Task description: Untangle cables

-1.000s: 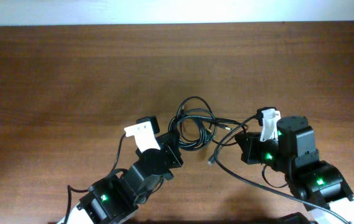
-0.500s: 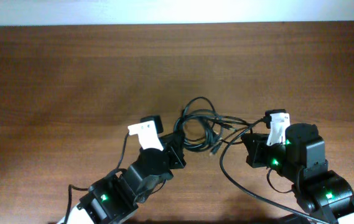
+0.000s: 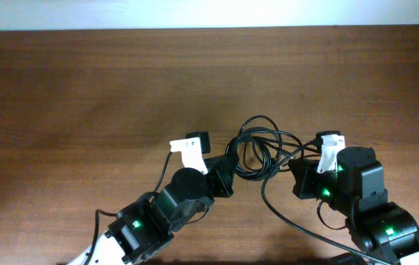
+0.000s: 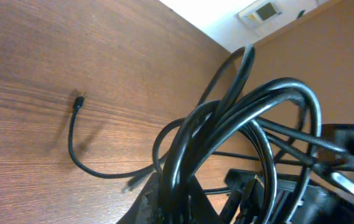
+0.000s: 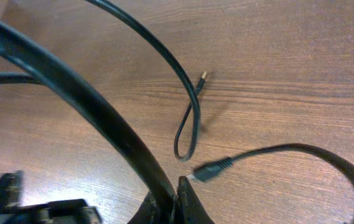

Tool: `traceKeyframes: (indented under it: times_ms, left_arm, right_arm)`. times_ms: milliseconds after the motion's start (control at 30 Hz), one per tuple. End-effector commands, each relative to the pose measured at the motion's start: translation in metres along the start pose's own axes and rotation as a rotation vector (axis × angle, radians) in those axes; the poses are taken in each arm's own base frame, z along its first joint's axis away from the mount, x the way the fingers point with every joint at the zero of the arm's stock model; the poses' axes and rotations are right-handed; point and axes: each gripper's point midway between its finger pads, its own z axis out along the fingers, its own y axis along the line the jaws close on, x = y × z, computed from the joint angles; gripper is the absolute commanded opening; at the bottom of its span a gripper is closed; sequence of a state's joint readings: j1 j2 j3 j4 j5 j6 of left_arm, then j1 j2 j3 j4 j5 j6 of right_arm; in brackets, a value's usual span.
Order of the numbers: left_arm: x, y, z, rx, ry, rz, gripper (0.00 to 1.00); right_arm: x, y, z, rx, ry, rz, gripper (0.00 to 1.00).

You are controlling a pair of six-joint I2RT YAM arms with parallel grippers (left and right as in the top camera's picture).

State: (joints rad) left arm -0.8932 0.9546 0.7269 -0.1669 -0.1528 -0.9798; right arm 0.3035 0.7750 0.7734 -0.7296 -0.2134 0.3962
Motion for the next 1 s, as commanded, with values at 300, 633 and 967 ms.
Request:
traceKeyframes:
  times_ms: [300,633,967]
  left_arm:
    - [-0.047,0.033,-0.052,-0.181,-0.233,0.011,0.00]
    - [-0.058,0.087,-0.075,-0.463,-0.336,0.092,0.00]
    - [-0.060,0.088,-0.077,-0.472,-0.351,0.089,0.00]
  right_arm:
    - [-0.003,-0.002,-0.005,0.014,-0.014,0.007,0.04]
    - [-0.003,-0.002,-0.005,0.014,-0.014,0.006,0.04]
    - [-0.003,-0.002,-0.005,0.014,-0.014,0.006,0.04]
